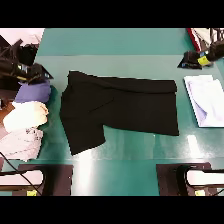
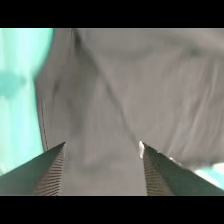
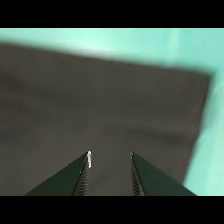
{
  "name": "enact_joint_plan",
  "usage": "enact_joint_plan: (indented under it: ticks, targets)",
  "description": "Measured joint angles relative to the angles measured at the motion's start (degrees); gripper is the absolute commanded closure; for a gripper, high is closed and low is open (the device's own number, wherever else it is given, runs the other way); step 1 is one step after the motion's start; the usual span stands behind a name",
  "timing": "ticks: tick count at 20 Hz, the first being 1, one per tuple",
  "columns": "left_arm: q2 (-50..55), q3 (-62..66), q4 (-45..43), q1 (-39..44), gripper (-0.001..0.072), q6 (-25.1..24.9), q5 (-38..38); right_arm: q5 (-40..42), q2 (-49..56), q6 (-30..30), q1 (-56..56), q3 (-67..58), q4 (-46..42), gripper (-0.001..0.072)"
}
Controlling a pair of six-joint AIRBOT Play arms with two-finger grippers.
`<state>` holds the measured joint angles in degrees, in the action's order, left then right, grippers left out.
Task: Fold the shirts.
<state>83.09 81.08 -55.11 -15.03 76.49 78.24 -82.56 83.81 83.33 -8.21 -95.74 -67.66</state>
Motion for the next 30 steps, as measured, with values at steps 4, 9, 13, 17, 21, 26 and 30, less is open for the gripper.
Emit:
enact_joint_plan:
  ticks: [4, 9, 13, 17, 21, 26, 30]
  targets:
    - [-5.01, -17.29, -1.84, -0.57, 0.0163, -1.07, -1.77, -0.35, -7.39, -2.58, -0.11, 13.84, 4.28, 0.0415]
    - [-7.93, -30.82, -2.73, -0.70, 0.0163, -1.79, -7.96, 3.41, -14.67, -3.65, 1.44, 25.94, 6.10, 0.0415]
    - [-8.41, -33.66, -2.86, -0.61, 0.0163, -1.84, -11.50, 4.92, -17.88, -3.89, 1.88, 29.55, 6.47, 0.0415]
    - [-8.57, -34.49, -2.60, 2.43, 0.0164, -1.86, -13.75, 5.62, -19.15, -3.96, 1.92, 30.42, 6.60, 0.0415]
    - [-8.50, -34.80, -2.86, 6.45, 0.0595, -1.88, -14.58, 5.25, -19.43, -3.96, 1.92, 30.69, 6.60, 0.0415]
    - [-9.01, -34.07, -2.97, 8.33, 0.0682, -1.99, -13.09, 1.79, -19.63, -4.00, 0.09, 31.30, 6.16, 0.0415]
    - [-12.04, -31.15, -2.97, 8.66, 0.0681, -1.97, -11.15, -0.55, -21.84, -4.68, -7.72, 38.80, 5.99, 0.0210]
